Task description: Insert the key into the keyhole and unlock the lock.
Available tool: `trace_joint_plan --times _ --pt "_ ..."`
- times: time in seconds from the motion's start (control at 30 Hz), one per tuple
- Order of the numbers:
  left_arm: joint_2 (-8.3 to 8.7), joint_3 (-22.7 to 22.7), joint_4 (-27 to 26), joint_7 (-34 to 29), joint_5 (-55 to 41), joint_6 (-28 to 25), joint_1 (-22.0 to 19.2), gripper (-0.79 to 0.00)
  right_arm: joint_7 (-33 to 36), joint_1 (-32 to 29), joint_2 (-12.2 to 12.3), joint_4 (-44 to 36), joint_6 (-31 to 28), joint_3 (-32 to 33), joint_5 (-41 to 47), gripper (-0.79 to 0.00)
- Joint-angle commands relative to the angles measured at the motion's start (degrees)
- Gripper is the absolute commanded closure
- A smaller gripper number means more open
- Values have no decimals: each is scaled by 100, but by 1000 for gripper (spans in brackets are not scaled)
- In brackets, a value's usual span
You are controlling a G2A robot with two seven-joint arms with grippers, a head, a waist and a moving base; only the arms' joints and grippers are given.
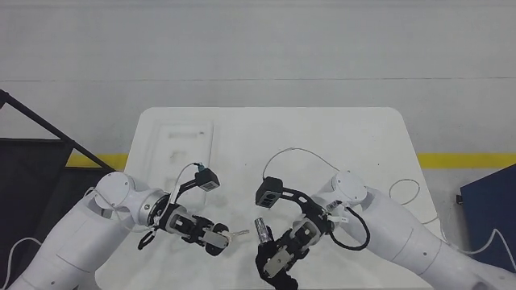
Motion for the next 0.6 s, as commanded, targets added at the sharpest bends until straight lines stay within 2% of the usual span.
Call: trace_joint_plan --times 0.0,0.57 --pt "-9 -4 303 5 3 -4 -13 0 -8 -4 0 -10 -5 16 4 0" --pt "-10 -3 286 42 19 4 -8 0 -127 -42 -4 -58 26 28 -43 0"
